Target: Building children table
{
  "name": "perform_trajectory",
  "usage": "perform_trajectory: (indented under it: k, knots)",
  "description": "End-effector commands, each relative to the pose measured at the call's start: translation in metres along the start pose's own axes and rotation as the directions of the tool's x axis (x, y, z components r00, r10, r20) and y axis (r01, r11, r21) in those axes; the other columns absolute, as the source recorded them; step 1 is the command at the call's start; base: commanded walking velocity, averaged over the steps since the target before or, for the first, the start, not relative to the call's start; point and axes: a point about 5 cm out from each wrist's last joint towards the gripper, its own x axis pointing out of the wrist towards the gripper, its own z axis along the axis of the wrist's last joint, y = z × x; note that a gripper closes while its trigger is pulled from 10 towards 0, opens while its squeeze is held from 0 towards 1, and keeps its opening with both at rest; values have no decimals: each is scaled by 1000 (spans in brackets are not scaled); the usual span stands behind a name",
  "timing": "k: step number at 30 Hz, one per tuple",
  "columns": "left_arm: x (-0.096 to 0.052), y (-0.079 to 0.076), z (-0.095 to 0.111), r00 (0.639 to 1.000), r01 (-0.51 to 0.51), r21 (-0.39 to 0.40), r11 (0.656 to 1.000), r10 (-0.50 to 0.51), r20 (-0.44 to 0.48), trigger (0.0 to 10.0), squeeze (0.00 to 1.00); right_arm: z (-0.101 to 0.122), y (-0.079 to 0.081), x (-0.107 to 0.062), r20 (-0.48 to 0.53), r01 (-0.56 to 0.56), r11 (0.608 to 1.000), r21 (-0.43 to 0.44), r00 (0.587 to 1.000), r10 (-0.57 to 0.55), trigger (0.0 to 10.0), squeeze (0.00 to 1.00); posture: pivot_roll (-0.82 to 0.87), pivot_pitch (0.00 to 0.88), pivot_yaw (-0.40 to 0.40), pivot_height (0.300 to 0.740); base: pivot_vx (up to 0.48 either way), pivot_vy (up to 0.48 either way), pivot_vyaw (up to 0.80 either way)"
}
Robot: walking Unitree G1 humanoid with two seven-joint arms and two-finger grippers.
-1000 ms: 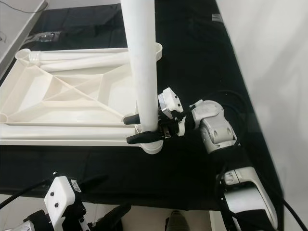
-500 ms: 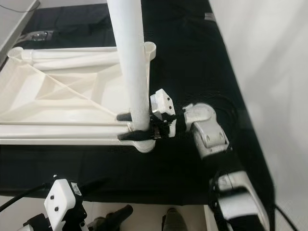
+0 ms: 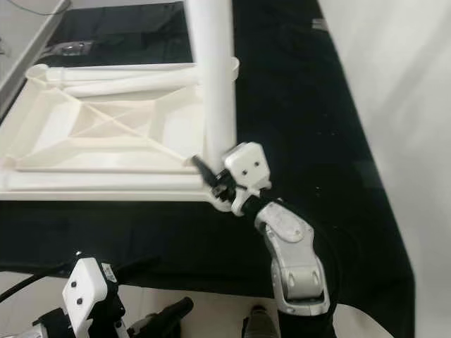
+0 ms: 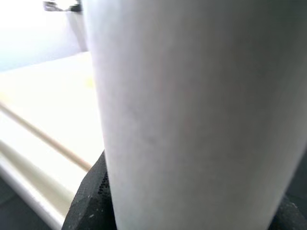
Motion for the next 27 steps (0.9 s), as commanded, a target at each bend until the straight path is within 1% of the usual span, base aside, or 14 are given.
perform_trajectory:
  k: [1, 7, 13, 14, 16, 17, 18, 20, 21, 22, 23, 24, 25, 27]
  knots:
    - [-1, 1, -5, 999, 5, -5, 1000, -5, -32, 10000, 0, -55, -20, -16, -293, 165, 986, 12, 944, -155, 10000, 0, -21, 315, 88, 740, 0, 0, 0]
    - [-1, 5, -5, 999, -4, 3, 1000, 5, -33, 10000, 0, -49, -18, -19, -286, 224, 974, 8, 934, -213, 10000, 0, -20, 309, 90, 740, 0, 0, 0]
    - [-1, 7, -5, 999, -6, 7, 1000, 6, -33, 10000, 0, -47, -14, -21, -293, 228, 974, 0, 931, -218, 10000, 0, -21, 304, 91, 740, 0, 0, 0]
    - [0, 8, -6, 999, -5, 8, 1000, 6, -32, 10000, 0, -43, -15, -18, -268, 223, 975, 12, 940, -212, 10000, 1000, -26, 299, 89, 740, 0, 0, 0]
    - [0, 9, -6, 999, -5, 9, 1000, 5, -31, 10000, 0, -40, -16, -17, -249, 218, 976, 21, 946, -206, 10000, 1000, -26, 299, 89, 740, 0, 0, 0]
    - [1, 9, -6, 1000, -6, 9, 1000, 6, -29, 10000, 0, -31, -15, -11, -187, 165, 981, 98, 972, -145, 10000, 1000, -25, 298, 88, 740, 0, 0, 0]
    - [1, 9, -6, 1000, -6, 9, 1000, 6, -29, 10000, 0, -31, -15, -11, -187, 165, 981, 98, 972, -145, 10000, 1000, -25, 298, 88, 740, 0, 0, 0]
    - [1, 9, -6, 1000, -7, 10, 1000, 7, -28, 10000, 0, -13, -10, -3, -78, 57, 986, 158, 996, -45, 10000, 1000, -26, 297, 87, 740, 0, 0, 0]
    - [1, 9, -6, 1000, -7, 10, 1000, 7, -28, 10000, 0, -13, -10, -3, -78, 57, 986, 158, 996, -45, 10000, 1000, -26, 297, 87, 740, 0, 0, 0]
    - [2, 9, -6, 1000, -8, 10, 1000, 8, -26, 10000, 0, -2, -10, 2, -21, -4, 986, 167, 1000, 8, 10000, 1000, -28, 297, 85, 740, 0, 0, 0]
    - [2, 9, -6, 1000, -9, 11, 1000, 10, -25, 10000, 0, 8, -12, 6, 30, -80, 983, 165, 997, 76, 10000, 129, -27, 294, 81, 740, 0, 0, 0]
    - [3, 9, -6, 1000, -10, 11, 1000, 11, -24, 10000, 0, 14, -15, 9, 57, -125, 979, 160, 992, 117, 10000, 129, -27, 294, 80, 740, 0, 0, 0]
    - [3, 9, -6, 1000, -12, 11, 1000, 12, -22, 10000, 0, 18, -18, 11, 72, -175, 974, 144, 983, 166, 10000, 0, -29, 293, 76, 740, 0, 0, 0]
    - [4, 9, -6, 1000, -12, 12, 1000, 13, -21, 10000, 0, 20, -20, 12, 76, -201, 970, 135, 978, 192, 10000, 0, -30, 293, 75, 740, 0, 0, 0]
